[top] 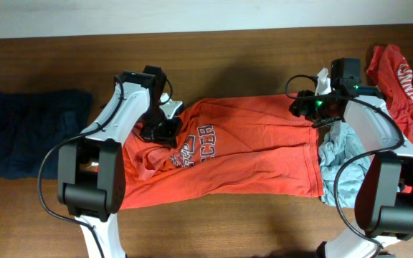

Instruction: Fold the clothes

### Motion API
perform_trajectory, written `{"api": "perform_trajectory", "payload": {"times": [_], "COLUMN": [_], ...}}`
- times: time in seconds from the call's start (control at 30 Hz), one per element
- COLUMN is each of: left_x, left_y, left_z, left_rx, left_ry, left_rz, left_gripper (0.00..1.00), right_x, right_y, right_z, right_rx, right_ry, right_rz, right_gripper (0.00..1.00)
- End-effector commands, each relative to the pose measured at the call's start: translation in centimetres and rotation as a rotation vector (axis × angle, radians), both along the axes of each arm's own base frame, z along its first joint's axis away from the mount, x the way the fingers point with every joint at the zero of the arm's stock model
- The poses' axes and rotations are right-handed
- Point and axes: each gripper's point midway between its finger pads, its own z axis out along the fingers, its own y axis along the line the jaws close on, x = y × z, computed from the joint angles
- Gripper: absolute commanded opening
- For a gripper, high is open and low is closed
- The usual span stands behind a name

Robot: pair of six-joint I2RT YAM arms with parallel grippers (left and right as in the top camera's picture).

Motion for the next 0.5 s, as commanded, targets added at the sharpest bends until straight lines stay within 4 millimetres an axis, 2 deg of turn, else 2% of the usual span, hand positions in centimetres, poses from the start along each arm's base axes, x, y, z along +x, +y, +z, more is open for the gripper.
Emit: {"api": "perform_trajectory", "payload": {"times": [0.0,0.07,0.23,0.33,0.43,0.47], "left_x": [-0.7,-1.1,-1.6,-1.5,-0.7,-0.2], "left_y": [-2.1,-3.0,-3.7,-3.5,-1.2,0.3], "left_z": [1.7,1.7,1.7,1.6,0.9,0.6], "left_rx": [-0.053,-0.053,-0.042,-0.03,0.108,0.185], "left_ry": [-0.008,-0.007,-0.004,-0.008,-0.035,-0.05], "left_rz": [-0.024,-0.05,-0.062,-0.063,-0.025,0.01], "left_gripper": [0.02,0.14,0.25,0.26,0.27,0.27], "right_x": [0.4,0.4,0.4,0.4,0.4,0.4], "right_y": [-0.4,-0.4,-0.4,-0.4,-0.4,-0.4], "right_z": [0.1,0.1,0.1,0.1,0.1,0.1], "right_rx": [-0.012,-0.012,-0.012,-0.012,-0.012,-0.012], "right_ry": [-0.009,-0.009,-0.009,-0.009,-0.009,-0.009], "right_rz": [-0.002,-0.003,-0.003,-0.002,-0.002,-0.002], "right_gripper": [0.61,0.61,0.61,0.61,0.61,0.61]}}
